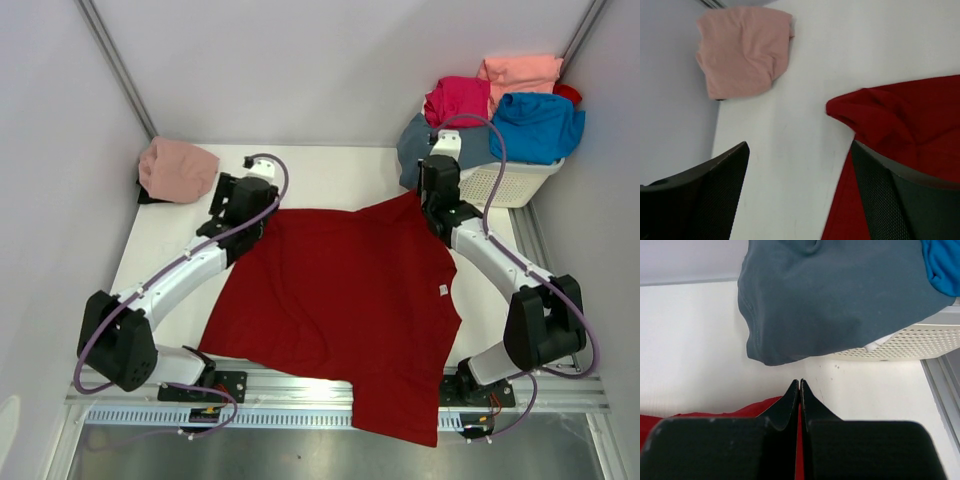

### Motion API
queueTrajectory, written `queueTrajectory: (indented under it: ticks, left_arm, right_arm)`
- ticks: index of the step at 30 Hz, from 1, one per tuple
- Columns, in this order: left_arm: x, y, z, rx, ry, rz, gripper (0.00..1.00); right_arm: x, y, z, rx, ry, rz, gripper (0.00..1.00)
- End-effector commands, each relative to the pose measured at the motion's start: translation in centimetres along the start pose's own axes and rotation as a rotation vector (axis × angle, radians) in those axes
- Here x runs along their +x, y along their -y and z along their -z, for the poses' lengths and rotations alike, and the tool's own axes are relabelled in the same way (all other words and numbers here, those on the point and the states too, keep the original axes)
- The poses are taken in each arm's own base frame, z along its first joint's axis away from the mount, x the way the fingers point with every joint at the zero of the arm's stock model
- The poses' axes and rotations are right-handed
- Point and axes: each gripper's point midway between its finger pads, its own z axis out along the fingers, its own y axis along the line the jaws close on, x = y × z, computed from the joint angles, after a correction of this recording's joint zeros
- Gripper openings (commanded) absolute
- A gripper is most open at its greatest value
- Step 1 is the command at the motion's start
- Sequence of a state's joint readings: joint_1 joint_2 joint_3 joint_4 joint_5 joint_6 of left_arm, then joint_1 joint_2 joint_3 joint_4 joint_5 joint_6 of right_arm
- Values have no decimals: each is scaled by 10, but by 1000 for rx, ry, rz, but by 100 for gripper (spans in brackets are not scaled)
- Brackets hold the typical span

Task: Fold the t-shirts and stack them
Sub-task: Flatten out the tshirt

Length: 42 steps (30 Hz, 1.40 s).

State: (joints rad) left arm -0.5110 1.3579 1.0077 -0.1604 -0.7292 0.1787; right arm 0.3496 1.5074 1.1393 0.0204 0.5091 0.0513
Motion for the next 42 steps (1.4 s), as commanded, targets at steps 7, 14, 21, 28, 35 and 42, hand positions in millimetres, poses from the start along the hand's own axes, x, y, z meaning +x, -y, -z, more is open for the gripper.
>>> queueTrajectory:
  ticks: [7,14,21,28,35,42]
  left_arm:
    - [-9,6,-32,196,-160,451,86]
    - [29,44,-97,366,-511,752,80]
    - [83,63,-126,390,-735,946,67]
    - [78,60,-138,389,-733,952,66]
    - [55,49,-153,381,-683,955,65]
    - [69,39,-170,275,-769,871,57]
  right_arm:
    - [-29,9,18,14,87,-71,0]
    - [-25,2,23,-4,80,-70,0]
    - [-22,0,29,-16,82,-70,0]
    - [-21,-4,30,-24,79,-67,0]
    - [-16,-10,31,-30,67,-53,0]
    - [-15,-8,34,-18,64,-51,0]
